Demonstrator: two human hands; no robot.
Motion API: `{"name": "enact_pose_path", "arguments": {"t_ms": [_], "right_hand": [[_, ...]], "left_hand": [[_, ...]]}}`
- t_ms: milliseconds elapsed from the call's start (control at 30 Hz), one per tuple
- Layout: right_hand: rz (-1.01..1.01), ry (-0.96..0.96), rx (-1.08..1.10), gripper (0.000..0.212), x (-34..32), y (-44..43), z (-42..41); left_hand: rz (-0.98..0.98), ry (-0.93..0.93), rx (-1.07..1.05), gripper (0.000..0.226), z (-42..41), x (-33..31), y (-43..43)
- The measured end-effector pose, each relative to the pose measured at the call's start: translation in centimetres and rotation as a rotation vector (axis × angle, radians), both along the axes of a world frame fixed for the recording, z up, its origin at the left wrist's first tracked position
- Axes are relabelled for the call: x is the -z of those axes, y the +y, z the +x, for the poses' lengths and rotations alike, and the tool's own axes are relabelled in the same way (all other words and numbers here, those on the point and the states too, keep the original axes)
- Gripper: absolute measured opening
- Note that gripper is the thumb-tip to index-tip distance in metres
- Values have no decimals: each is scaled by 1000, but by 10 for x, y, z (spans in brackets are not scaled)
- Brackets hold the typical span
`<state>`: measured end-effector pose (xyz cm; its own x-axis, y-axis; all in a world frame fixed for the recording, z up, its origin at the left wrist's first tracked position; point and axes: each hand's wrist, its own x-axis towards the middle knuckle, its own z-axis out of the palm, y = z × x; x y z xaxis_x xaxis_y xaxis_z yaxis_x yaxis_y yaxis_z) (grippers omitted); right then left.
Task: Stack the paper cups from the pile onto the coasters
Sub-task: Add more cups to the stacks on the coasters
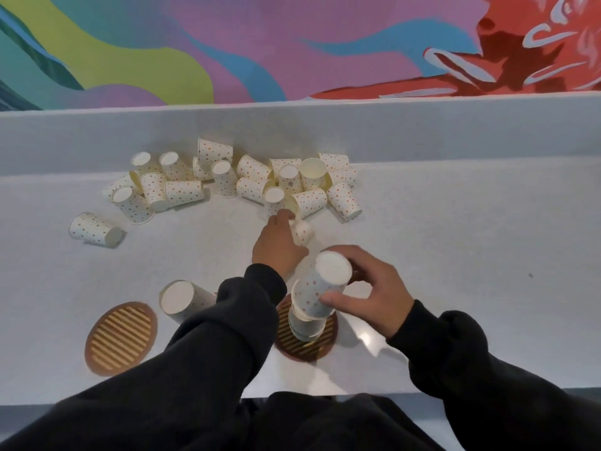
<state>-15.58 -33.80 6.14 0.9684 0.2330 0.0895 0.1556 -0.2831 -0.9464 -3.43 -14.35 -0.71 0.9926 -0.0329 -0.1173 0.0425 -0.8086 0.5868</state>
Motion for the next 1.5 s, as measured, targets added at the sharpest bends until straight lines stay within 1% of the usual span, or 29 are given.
{"name": "enact_pose_path", "arguments": {"t_ms": [33,67,200,300,400,533,633,700,800,867,1033,1167,1500], "right_hand": [[-37,-6,-22,55,6,5,-2],[-70,-11,-40,55,12,7,-3],[-235,23,-137,59,40,16,-10],[-325,76,-165,65,59,21,-14],[-325,115,-147,68,75,21,-15],[-342,158,-144,63,86,17,-16],[-323,214,-123,65,95,14,-15],[-299,256,-110,66,101,14,-13],[-303,269,-117,74,105,16,-10],[-327,275,-123,78,106,17,-10],[-386,266,-125,74,112,16,-11],[-400,265,-125,73,115,15,-9],[-469,224,-147,74,119,14,-5]], "left_hand": [[-106,-26,-62,77,-5,-10,1],[-185,-58,-104,81,-9,-23,0],[-481,-181,-254,64,-38,-72,6],[-661,-252,-245,63,-65,-95,8],[-761,-280,-181,67,-93,-109,10],[-726,-309,-44,69,-126,-101,16],[-674,-316,39,69,-144,-87,17],[-654,-305,60,69,-151,-74,18],[-588,-277,83,68,-153,-56,20],[-529,-228,88,68,-153,-44,20],[-434,-75,56,67,-157,-9,21],[-396,21,10,77,-155,14,27],[-365,104,27,86,-148,32,28]]}}
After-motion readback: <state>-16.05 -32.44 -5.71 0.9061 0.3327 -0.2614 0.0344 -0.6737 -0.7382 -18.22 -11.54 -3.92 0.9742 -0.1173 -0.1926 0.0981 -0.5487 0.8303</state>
